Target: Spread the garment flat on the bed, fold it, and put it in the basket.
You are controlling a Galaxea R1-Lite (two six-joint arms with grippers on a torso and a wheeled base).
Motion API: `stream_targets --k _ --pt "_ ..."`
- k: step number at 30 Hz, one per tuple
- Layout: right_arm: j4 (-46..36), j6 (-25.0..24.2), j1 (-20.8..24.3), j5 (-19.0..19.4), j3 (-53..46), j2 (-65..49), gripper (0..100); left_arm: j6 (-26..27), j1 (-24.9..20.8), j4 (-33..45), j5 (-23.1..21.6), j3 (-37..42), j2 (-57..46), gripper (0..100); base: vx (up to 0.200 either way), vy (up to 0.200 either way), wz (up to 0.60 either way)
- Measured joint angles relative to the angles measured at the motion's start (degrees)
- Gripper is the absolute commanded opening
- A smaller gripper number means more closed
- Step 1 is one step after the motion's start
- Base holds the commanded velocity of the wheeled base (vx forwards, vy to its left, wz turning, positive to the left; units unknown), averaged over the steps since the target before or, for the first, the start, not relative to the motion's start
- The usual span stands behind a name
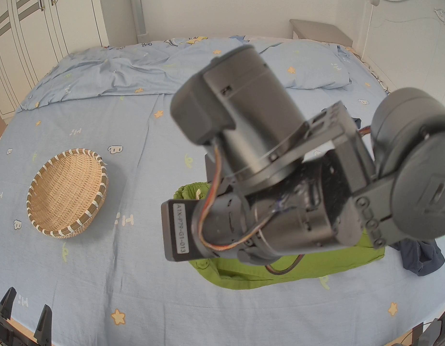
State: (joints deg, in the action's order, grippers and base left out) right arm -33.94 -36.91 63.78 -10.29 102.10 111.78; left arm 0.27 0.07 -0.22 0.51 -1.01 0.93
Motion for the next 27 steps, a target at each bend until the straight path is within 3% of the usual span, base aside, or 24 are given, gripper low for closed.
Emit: stream_targets --k 4,5,18,27 --pt "3.4 0.0 0.1 1.7 -1.4 1.6 0 0.0 0.0 0.0 0.0 0.0 0.0 100 0.000 0.000 0.00" --pt "3.5 0.1 0.0 1.9 -1.7 2.0 100 0.0 0.0 0.0 0.0 0.0 0.0 100 0.000 0.000 0.00" --pt "3.0 0.6 -0.5 2.1 -3.5 4.0 100 0.0 0.0 0.0 0.0 0.0 0.0 100 0.000 0.000 0.00" --pt "3.3 0.6 -4.5 3.1 -10.5 -2.8 100 0.1 0.0 0.0 0.0 0.0 0.0 100 0.000 0.000 0.00"
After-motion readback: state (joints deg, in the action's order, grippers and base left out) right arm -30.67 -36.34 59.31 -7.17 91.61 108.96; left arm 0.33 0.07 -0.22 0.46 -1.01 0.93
